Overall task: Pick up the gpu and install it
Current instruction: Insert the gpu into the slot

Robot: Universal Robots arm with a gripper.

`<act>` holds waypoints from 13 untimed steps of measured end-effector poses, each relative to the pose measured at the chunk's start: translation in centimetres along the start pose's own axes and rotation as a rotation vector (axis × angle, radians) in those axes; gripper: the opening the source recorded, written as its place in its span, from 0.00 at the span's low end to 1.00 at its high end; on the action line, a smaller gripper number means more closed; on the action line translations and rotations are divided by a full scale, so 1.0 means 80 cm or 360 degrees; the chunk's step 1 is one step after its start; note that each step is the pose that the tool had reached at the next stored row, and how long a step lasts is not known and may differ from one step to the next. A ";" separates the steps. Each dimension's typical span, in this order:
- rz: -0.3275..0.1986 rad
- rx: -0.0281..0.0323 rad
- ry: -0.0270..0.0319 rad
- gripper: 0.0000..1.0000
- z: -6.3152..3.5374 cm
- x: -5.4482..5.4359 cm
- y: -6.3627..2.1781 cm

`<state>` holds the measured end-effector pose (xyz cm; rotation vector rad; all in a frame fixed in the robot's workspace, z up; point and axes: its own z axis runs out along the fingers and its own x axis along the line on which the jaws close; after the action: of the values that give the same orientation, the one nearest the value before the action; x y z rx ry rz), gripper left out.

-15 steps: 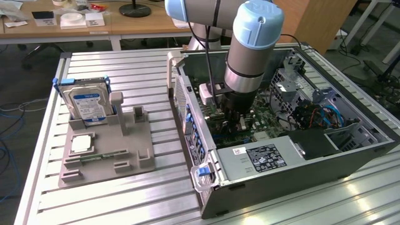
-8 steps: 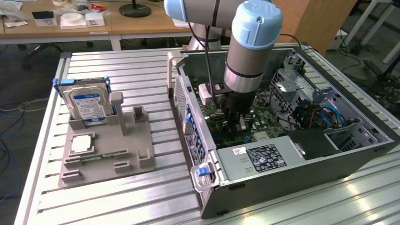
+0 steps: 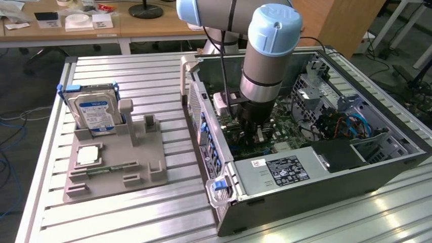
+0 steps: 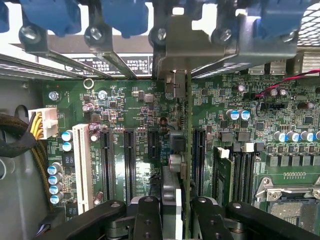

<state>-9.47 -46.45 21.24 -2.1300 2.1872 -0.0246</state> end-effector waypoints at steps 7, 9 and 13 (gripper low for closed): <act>0.0000 0.00090 -0.00011 0.35 -0.012 -0.001 -0.001; -0.0001 0.00113 -0.00007 0.35 -0.022 -0.001 -0.002; -0.0001 0.00144 -0.00008 0.35 -0.043 -0.002 -0.003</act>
<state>-9.47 -46.45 24.70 -2.1255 2.1822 -0.0339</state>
